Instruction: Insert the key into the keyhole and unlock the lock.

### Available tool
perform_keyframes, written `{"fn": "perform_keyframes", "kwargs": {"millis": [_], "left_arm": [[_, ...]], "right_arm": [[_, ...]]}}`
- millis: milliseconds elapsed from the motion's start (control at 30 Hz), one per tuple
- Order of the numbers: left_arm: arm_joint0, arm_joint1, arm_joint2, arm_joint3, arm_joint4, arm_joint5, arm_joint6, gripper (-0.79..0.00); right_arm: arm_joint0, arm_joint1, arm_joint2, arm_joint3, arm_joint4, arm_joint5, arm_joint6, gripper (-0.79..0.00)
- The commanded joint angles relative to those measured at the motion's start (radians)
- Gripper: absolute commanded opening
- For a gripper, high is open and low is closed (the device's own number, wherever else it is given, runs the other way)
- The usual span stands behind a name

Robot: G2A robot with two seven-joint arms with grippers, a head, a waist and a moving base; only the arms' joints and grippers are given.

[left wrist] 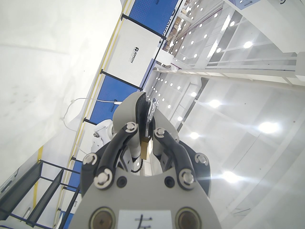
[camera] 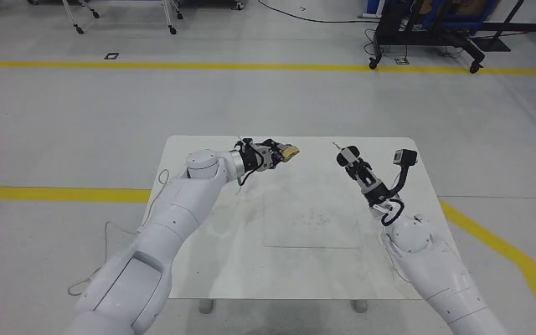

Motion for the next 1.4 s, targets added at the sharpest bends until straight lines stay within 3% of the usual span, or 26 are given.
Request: {"fn": "perform_keyframes", "kwargs": {"millis": [0,500,633,800,1167,1367], "left_arm": [[0.000,0.000,0.000,0.000,0.000,0.000,0.000,-0.785],[0.010,-0.001,0.004,-0.006,0.006,0.006,0.009,-0.785],[0.040,-0.018,0.031,-0.033,0.004,0.117,0.079,-0.785],[0.030,-0.032,0.028,0.001,-0.043,0.209,0.064,-0.785],[0.020,-0.054,0.050,0.022,0.044,0.095,0.154,-0.785],[0.013,-0.056,0.041,0.038,0.063,0.079,0.154,-0.785]], "right_arm": [[0.000,0.000,0.000,0.000,0.000,0.000,0.000,-0.785],[-0.007,-0.002,-0.007,0.000,0.010,0.018,0.008,-0.785],[0.001,-0.006,-0.042,0.006,0.276,0.071,0.265,-0.785],[-0.019,0.001,-0.016,-0.026,0.330,0.266,0.338,-0.785],[-0.081,0.012,0.023,-0.272,0.224,0.694,0.272,-0.785],[-0.091,0.003,0.005,-0.326,0.219,0.805,0.212,-0.785]]}}
